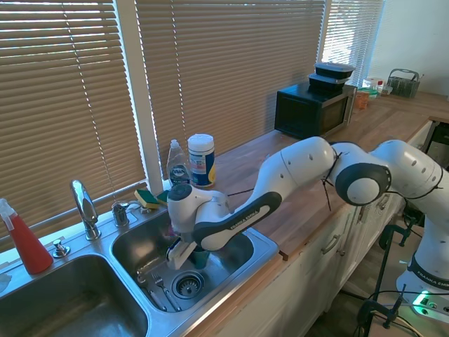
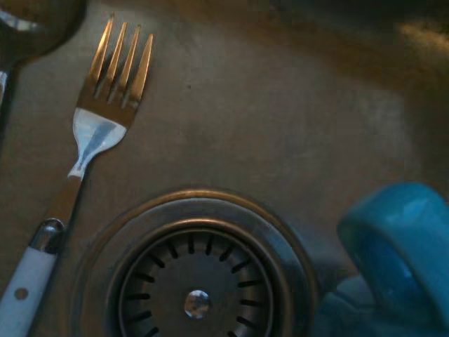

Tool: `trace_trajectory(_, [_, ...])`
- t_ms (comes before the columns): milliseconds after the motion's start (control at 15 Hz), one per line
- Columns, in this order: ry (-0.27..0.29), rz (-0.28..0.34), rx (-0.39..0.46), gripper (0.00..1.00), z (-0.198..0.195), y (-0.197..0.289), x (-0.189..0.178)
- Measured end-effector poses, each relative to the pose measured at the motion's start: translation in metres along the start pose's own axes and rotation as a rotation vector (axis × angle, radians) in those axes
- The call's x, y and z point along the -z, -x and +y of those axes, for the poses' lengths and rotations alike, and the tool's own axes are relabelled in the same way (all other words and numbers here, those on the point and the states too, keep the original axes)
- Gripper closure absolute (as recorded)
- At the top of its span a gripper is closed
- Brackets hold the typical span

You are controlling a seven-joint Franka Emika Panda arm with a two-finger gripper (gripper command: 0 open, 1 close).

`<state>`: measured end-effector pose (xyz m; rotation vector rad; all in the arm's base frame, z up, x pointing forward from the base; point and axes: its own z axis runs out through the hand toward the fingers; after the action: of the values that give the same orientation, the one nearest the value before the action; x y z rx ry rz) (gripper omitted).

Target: Put the mug in the sink

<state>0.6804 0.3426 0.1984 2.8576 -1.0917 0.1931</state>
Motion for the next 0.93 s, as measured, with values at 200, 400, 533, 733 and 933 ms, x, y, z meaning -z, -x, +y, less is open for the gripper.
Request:
trace_trajectory(200, [0.015,-0.001,-0.012,0.00,-0.005,0.009,-0.022])
trace_trajectory(400, [0.024,0.002,-0.020,0.00,-0.009,0.010,-0.020])
trace_trajectory(533, [0.033,0.004,-0.027,0.00,-0.006,0.006,-0.021])
trace_trajectory(733, [0.031,0.005,-0.032,0.00,-0.008,0.003,-0.016])
trace_trajectory(933, [0.016,0.011,-0.037,0.00,-0.009,-0.001,-0.005])
